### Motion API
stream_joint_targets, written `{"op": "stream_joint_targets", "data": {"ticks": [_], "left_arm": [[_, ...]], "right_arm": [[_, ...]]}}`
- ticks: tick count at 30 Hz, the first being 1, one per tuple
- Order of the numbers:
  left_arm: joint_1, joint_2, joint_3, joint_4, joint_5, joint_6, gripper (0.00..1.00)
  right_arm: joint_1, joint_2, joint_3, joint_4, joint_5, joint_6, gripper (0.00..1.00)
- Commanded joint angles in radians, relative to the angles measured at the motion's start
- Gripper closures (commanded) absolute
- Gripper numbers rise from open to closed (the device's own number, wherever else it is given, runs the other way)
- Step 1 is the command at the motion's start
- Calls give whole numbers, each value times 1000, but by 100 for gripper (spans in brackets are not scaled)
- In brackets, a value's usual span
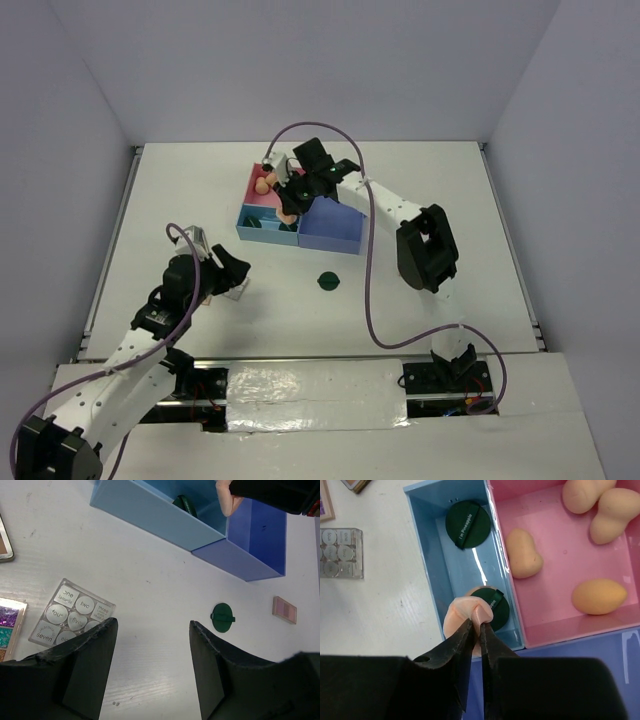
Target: Organize the makeup
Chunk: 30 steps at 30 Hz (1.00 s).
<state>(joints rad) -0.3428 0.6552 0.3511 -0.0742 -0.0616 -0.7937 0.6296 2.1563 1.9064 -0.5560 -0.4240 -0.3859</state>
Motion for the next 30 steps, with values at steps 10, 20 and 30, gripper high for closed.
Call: {"op": "stream_joint_targets", "data": {"ticks": [10,20,30], "left_arm": [[5,21,-1,65,26,-13,29],[5,43,-4,111,52,-15,29],[4,122,-11,214,147,-6,34]], "right_arm": [[16,22,11,21,45,-4,62],[16,13,11,19,51,-7,55],[18,-22,11,8,34,2,46]]}}
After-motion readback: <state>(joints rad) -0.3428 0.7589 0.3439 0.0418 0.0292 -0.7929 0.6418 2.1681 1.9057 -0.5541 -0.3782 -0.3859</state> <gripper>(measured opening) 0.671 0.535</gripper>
